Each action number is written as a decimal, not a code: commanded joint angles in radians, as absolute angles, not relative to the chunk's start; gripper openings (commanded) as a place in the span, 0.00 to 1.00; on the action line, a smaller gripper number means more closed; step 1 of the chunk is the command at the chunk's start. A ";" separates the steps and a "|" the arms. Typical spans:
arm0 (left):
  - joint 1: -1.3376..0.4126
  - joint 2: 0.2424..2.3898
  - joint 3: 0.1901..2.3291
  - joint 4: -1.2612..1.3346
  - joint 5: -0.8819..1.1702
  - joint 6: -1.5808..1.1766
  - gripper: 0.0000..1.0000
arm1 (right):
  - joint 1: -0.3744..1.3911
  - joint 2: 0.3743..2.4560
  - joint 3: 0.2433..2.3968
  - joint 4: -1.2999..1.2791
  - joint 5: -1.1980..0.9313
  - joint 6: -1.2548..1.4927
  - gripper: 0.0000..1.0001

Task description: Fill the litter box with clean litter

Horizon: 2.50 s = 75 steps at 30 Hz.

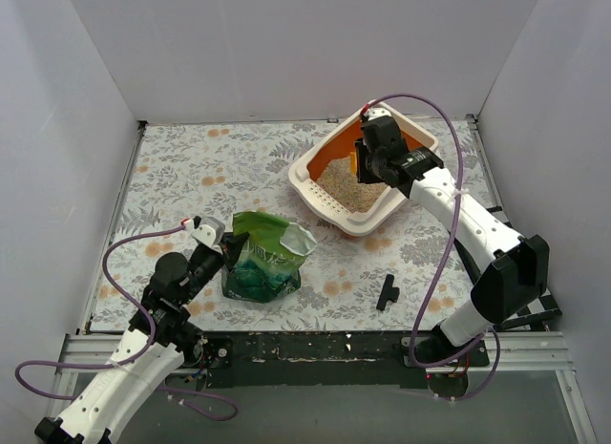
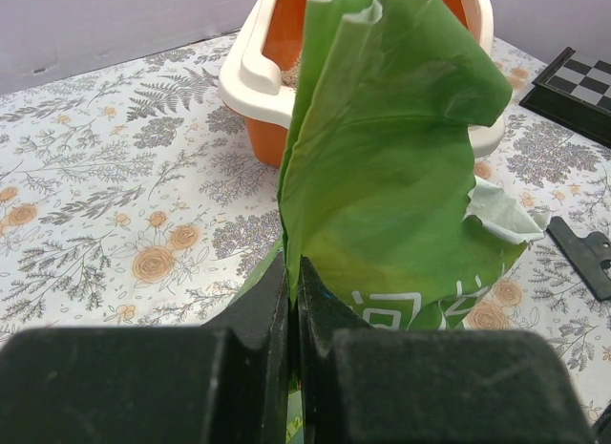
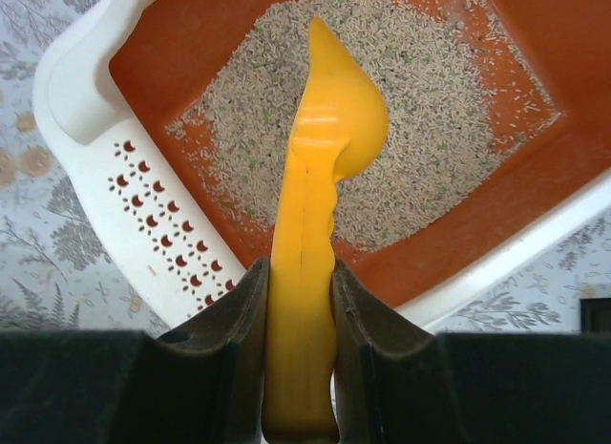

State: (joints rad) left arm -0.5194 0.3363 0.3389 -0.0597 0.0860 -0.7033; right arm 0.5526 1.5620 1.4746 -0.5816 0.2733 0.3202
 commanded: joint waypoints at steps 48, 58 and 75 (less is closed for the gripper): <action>-0.515 0.321 0.337 -0.006 0.255 -0.672 0.00 | 0.758 1.592 1.703 -1.107 -0.543 0.210 0.01; -0.515 0.299 0.347 -0.006 0.253 -0.673 0.00 | 0.876 1.824 1.933 -1.310 -0.329 0.274 0.01; -0.515 0.279 0.440 -0.012 0.322 -0.564 0.00 | 0.914 1.856 1.845 -1.307 -0.238 0.364 0.01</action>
